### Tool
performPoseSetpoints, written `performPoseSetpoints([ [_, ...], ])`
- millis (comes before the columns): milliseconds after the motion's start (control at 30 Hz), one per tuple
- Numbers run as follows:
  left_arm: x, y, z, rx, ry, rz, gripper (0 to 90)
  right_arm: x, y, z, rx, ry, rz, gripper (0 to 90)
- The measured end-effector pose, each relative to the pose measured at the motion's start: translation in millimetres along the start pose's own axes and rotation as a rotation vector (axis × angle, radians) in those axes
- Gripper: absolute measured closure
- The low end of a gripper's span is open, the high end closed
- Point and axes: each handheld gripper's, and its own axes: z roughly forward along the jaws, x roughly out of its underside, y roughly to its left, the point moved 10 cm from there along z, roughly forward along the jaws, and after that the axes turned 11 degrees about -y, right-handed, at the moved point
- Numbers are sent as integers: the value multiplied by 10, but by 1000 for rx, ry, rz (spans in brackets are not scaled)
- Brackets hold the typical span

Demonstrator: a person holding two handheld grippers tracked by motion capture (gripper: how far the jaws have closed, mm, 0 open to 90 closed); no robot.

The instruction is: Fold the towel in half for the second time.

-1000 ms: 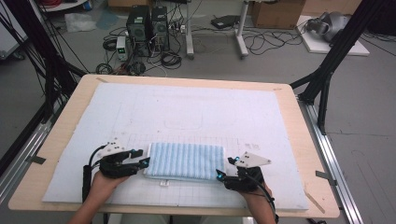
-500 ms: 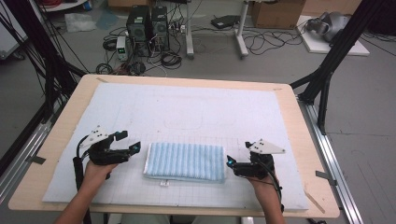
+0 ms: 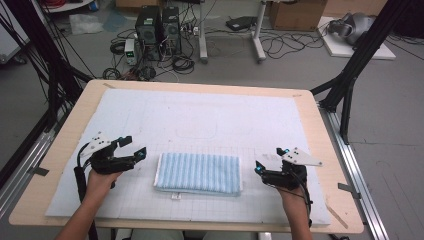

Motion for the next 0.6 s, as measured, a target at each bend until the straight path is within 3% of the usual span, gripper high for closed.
performPoseSetpoints([
  [300, -52, 35, -54, -8, -18, 0, 207, -31, -64, -89, 31, -24, 8, 112],
  [600, -19, 21, -34, -4, -2, 7, 212, 8, -82, -72, 31, -10, 10, 112],
])
